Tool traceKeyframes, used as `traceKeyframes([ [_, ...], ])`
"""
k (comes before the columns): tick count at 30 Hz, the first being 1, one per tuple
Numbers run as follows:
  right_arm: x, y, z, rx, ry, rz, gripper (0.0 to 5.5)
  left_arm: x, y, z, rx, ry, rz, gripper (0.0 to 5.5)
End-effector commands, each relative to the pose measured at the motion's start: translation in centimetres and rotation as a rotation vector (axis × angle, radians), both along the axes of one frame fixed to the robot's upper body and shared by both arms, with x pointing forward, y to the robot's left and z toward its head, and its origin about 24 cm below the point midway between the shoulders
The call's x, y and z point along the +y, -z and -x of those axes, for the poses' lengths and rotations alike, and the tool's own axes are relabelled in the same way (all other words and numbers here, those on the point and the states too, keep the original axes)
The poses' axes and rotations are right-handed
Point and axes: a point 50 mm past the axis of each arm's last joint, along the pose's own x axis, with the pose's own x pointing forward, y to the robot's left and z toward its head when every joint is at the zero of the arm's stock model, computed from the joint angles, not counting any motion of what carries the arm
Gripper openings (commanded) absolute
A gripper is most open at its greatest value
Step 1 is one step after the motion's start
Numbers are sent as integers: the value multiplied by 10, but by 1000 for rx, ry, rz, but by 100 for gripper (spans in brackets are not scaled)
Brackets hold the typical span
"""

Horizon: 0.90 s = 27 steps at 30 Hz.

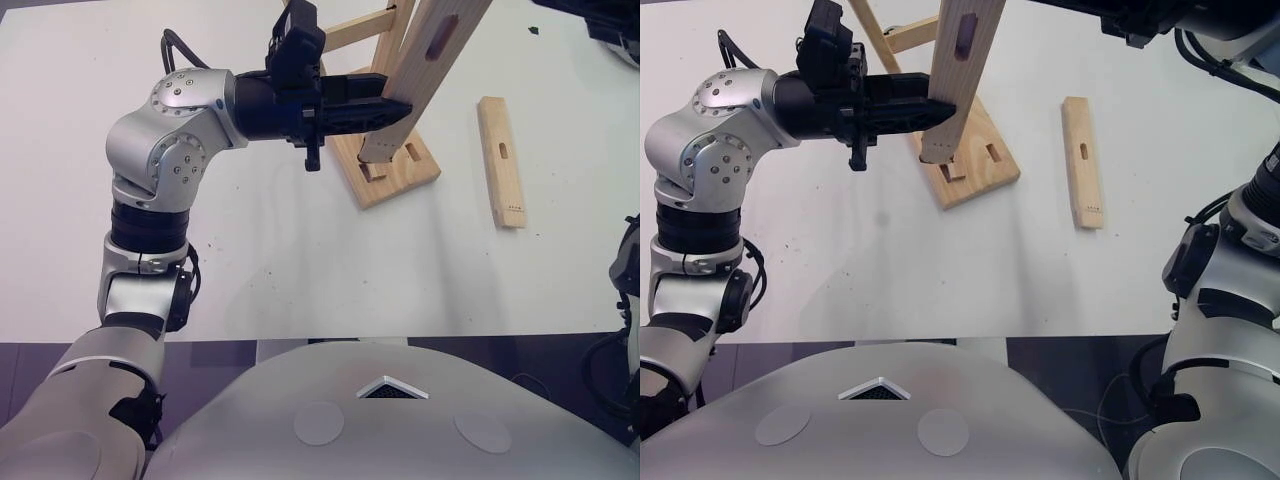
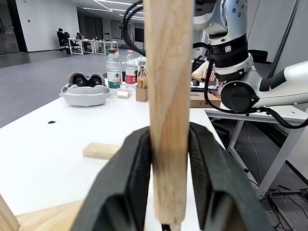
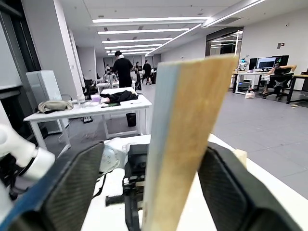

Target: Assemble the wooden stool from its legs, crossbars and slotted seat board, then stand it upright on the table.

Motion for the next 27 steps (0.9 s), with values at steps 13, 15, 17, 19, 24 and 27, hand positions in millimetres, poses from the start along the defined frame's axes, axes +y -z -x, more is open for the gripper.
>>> traceKeyframes([
  [13, 1, -5, 0, 86, -53, -79, 207, -4, -8, 0, -49, 34, -16, 103],
  [15, 2, -6, 0, 84, -54, -80, 165, -4, -8, 0, -49, 35, -17, 103],
  [17, 3, -6, 0, 80, -50, -81, 130, -4, -8, 0, -50, 36, -17, 103],
  [19, 3, -6, -1, 77, -41, -80, 111, -4, -8, 0, -52, 38, -18, 103],
  [24, 3, -5, -2, 69, -9, -73, 110, -4, -8, -1, -59, 29, -22, 102],
  [27, -1, -4, -1, 61, 19, -82, 110, -6, -6, -5, -74, -16, -45, 102],
])
